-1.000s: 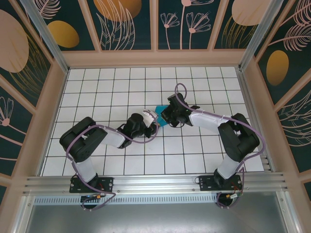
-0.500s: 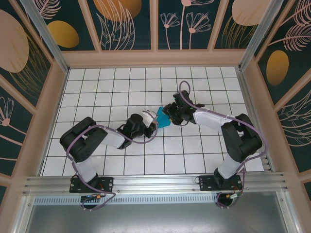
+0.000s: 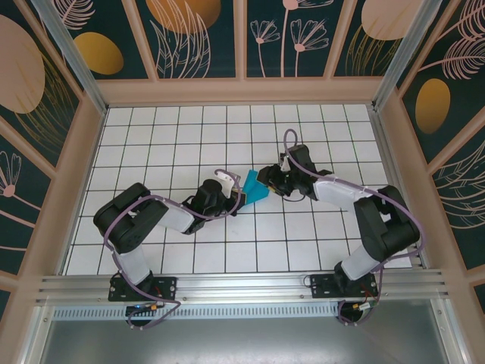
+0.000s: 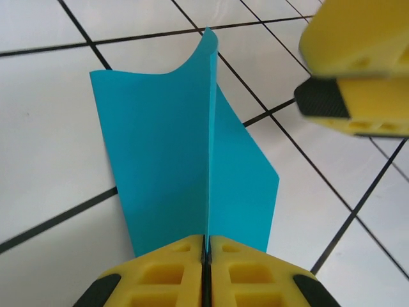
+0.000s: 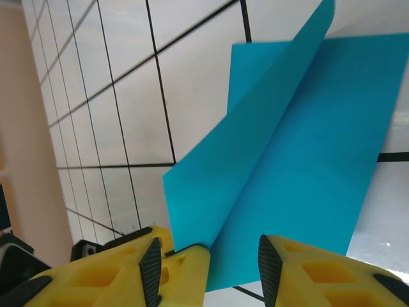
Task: Fold a paper plane with a square sheet of paper (pick it up from the middle)
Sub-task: Fourth fold the wing at the center of the table.
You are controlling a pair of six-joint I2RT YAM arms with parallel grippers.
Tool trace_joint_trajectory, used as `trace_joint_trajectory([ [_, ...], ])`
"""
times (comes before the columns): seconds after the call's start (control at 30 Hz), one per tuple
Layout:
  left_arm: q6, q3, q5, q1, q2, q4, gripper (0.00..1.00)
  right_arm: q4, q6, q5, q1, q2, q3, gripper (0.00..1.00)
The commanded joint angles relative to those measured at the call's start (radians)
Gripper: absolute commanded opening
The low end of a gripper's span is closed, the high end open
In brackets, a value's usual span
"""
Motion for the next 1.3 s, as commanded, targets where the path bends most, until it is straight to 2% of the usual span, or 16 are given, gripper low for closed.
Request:
trace_joint_trajectory([
  [0.0, -0.142, -0.012, 0.033, 0.005, 0.012, 0.040, 0.11, 0.026, -0.082, -0.068, 0.007, 0.051, 0.027, 0.45],
  [0.27, -0.206, -0.010, 0.053, 0.006, 0.038, 0.052, 0.11, -0.002, -0.131, -0.091, 0.011, 0.136, 0.078, 0.42],
  [0.73, -0.174, 0.005, 0.064, 0.004, 0.067, -0.012, 0.16, -0.040, -0.101, -0.058, 0.019, 0.197, 0.098, 0.40],
  [1.27, -0.193, 0.042, 0.107, 0.005, 0.090, -0.046, 0.17, -0.058, -0.105, -0.045, 0.020, 0.246, 0.119, 0.46],
])
